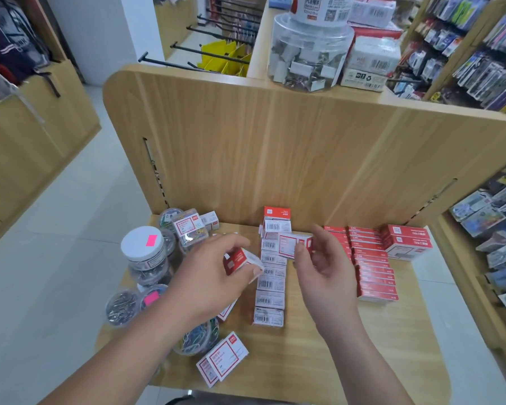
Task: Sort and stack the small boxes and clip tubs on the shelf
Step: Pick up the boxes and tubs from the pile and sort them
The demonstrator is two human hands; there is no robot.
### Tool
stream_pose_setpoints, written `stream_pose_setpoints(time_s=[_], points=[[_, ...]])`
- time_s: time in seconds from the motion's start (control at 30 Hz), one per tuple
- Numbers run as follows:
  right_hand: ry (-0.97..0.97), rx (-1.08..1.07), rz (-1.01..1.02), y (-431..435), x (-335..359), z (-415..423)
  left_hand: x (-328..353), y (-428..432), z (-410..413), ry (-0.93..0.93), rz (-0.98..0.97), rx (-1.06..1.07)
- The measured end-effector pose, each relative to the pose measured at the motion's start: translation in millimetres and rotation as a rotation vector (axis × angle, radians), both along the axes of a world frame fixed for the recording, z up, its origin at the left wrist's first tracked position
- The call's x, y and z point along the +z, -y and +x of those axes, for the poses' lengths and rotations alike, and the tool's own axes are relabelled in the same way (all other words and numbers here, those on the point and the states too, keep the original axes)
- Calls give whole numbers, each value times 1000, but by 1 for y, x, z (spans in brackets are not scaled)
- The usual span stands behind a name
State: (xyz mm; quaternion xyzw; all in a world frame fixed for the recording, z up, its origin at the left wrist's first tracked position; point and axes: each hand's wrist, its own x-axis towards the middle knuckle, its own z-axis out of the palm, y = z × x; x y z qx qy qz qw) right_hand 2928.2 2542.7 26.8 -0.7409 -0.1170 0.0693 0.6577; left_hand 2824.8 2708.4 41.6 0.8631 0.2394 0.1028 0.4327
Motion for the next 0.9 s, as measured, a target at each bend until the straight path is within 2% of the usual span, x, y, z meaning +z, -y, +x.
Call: stream_pose_setpoints(time_s=[0.07, 0.13, 0.4, 0.7, 0.9], points=[[-19, 55, 52, 0, 6, -1, 1, 5, 4, -9, 35, -39], [-6, 96, 4, -2, 7, 4, 0, 8, 7, -1, 59, -50], [-65, 117, -76, -9, -27, 27, -16, -1, 5, -53, -26, -17], [26, 121, -274, -23, -40, 30, -16, -5, 10, 33, -78, 57], [-12, 128, -312, -22, -41, 28, -20, -6, 12, 52, -99, 85]])
